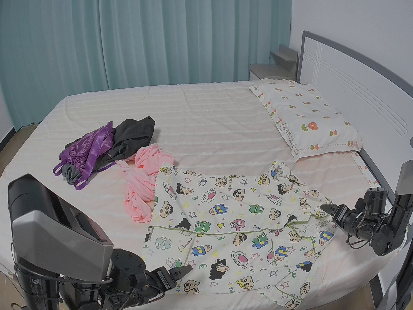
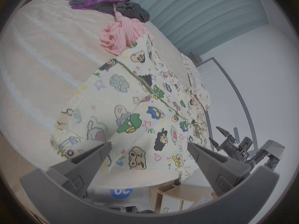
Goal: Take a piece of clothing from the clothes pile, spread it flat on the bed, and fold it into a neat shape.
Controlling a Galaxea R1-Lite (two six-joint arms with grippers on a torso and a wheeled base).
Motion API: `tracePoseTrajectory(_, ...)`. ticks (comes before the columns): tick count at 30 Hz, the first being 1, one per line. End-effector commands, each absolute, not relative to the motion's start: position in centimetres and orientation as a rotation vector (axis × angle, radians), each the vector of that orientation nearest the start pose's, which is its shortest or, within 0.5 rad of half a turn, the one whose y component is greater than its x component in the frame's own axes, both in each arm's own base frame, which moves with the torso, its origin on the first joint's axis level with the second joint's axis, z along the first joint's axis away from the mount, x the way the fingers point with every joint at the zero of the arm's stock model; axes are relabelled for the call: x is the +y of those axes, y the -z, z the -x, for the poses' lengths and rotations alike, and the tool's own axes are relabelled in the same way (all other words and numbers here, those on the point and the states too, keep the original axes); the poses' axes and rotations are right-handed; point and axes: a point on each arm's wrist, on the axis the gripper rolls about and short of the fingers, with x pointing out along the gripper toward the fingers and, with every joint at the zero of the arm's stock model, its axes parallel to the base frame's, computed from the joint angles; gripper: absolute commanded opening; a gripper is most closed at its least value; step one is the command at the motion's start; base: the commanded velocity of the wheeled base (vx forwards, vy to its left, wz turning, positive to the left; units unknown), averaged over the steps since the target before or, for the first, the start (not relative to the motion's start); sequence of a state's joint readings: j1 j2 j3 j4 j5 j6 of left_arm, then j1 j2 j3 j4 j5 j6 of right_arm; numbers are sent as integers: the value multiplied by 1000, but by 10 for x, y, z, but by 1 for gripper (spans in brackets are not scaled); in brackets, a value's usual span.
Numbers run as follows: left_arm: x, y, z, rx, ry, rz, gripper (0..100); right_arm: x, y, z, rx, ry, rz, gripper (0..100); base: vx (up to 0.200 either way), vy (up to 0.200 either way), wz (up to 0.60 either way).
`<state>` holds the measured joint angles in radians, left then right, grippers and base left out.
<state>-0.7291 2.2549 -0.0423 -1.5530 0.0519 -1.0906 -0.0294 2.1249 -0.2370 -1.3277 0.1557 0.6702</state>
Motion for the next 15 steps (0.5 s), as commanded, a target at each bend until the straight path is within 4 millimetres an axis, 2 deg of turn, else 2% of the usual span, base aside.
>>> tracePoseTrajectory(1, -152, 23, -168, 911, 236, 744, 100, -5, -10, -262, 583, 72, -704, 100, 0, 0, 0)
tracePoseTrajectory(15, -154, 28, -164, 935, 237, 714, 100, -5, -9, -262, 586, 73, -704, 100, 0, 0, 0)
